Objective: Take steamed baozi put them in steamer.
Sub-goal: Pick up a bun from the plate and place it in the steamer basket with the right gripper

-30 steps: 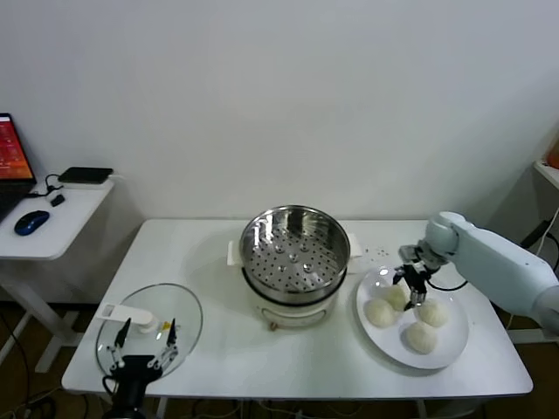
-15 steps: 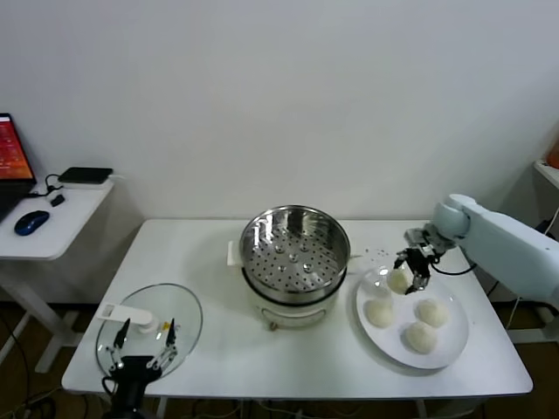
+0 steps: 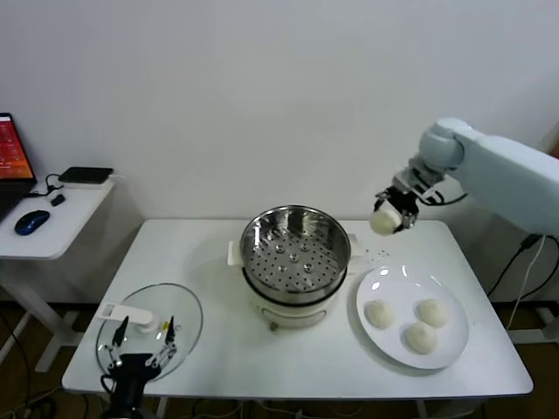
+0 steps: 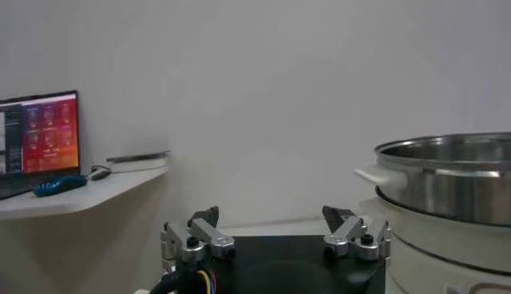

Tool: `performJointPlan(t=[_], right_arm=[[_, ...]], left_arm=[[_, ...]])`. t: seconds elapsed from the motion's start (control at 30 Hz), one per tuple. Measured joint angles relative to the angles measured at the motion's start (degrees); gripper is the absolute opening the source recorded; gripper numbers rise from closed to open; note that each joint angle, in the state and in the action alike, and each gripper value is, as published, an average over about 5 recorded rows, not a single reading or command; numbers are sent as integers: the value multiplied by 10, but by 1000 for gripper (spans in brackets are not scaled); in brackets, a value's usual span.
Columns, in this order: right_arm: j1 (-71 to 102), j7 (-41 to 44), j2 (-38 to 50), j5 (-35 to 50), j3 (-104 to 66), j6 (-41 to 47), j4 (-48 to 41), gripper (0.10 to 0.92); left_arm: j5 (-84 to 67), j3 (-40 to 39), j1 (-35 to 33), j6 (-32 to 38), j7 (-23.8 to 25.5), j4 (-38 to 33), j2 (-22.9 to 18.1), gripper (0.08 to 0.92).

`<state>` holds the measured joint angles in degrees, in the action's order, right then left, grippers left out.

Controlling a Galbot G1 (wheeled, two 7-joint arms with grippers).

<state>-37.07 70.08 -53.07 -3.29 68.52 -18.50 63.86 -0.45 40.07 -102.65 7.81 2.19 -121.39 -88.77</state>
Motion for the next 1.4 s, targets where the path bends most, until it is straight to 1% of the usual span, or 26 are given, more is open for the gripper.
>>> performJointPlan(t=[0.3,0.63,1.4], right_arm=[[-4,1,-91,-75,-18,-48,-4,719],[43,1,-175,-148,-42,-69,-21,713],[155,-10,-236,-304,-101,-111,-65,719]], left_arm=[[-1,0,3,-1,0,-1,-1,823],[-10,7,-5,1,-1,-3,0,823],[-14,10,-10,5,0,0,0,823]])
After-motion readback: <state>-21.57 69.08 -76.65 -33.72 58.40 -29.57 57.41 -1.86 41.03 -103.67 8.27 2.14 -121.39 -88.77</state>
